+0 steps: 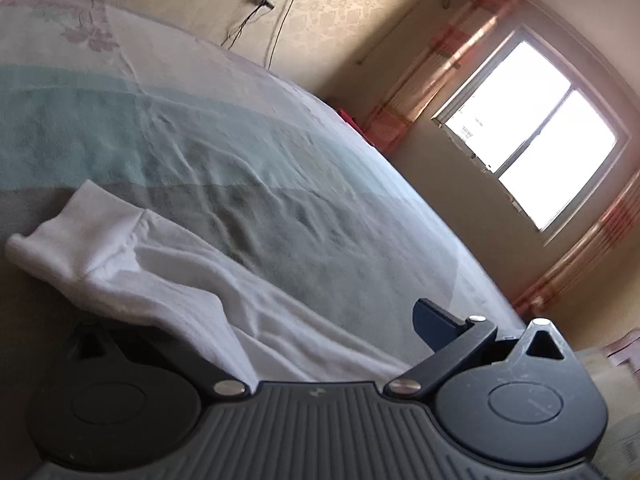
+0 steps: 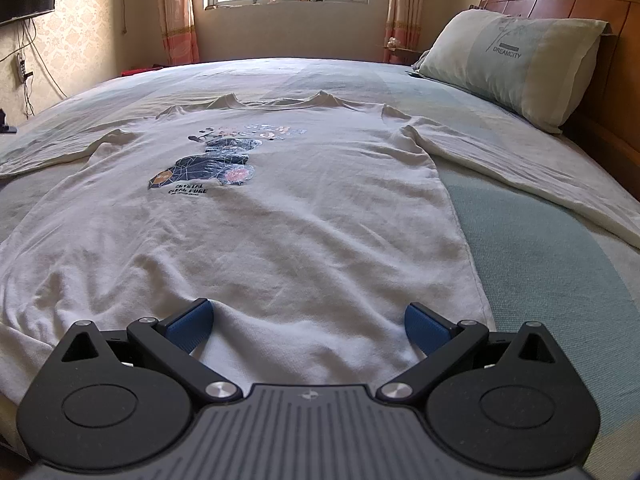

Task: Fold clothes
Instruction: 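Grasp the white sleeve cuff with the left tool, then lift the sleeve and carry it across the shirt toward the collar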

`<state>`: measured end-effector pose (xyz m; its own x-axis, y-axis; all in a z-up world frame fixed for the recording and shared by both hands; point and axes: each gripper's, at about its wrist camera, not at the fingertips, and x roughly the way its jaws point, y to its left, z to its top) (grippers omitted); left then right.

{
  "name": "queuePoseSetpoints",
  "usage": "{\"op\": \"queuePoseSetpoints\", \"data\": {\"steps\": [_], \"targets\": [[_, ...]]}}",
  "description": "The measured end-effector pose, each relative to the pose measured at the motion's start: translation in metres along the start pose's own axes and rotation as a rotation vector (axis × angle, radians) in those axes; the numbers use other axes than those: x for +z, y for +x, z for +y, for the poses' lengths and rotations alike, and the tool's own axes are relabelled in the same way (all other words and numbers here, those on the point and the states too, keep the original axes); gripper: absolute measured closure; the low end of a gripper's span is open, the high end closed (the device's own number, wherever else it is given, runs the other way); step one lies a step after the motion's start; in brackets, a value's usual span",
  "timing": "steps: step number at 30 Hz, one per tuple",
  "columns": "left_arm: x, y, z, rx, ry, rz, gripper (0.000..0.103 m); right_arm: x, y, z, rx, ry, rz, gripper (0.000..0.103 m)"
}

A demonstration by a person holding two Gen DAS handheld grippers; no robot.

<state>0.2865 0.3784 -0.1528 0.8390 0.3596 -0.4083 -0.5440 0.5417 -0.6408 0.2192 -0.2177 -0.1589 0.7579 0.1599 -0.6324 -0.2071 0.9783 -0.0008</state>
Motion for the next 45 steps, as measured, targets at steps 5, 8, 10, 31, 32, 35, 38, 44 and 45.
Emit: {"op": "queuePoseSetpoints", "data": {"steps": [5, 8, 10, 31, 32, 35, 38, 44, 45], "targets": [[0.007, -0.008, -0.002, -0.039, -0.026, 0.011, 0.001, 0.011, -0.009, 0.019, 0.042, -0.093, -0.023, 0.000], [0.012, -0.014, -0.015, -0.059, -0.016, 0.022, 0.001, 0.029, -0.012, 0.041, 0.122, -0.183, -0.085, 0.000], [0.015, -0.019, -0.027, -0.070, -0.001, 0.030, 0.001, 0.046, -0.001, 0.057, 0.163, -0.247, -0.099, 0.000], [-0.002, -0.047, -0.207, -0.033, 0.326, 0.153, 0.001, 0.051, 0.016, 0.051, 0.244, -0.199, 0.004, 0.000], [-0.006, -0.046, -0.215, -0.034, 0.341, 0.173, 0.001, 0.051, 0.015, 0.050, 0.247, -0.206, 0.008, 0.000], [-0.017, -0.046, -0.234, -0.057, 0.374, 0.222, 0.001, 0.052, 0.014, 0.048, 0.272, -0.205, 0.047, 0.000], [-0.028, -0.046, -0.247, -0.049, 0.396, 0.271, 0.001, 0.051, 0.015, 0.046, 0.258, -0.214, 0.064, 0.000], [-0.043, -0.046, -0.268, -0.066, 0.409, 0.351, 0.001, 0.051, 0.019, 0.035, 0.268, -0.171, 0.113, 0.000], [-0.045, -0.046, -0.271, -0.069, 0.415, 0.351, 0.001, 0.051, 0.018, 0.033, 0.273, -0.165, 0.116, 0.000]]}}
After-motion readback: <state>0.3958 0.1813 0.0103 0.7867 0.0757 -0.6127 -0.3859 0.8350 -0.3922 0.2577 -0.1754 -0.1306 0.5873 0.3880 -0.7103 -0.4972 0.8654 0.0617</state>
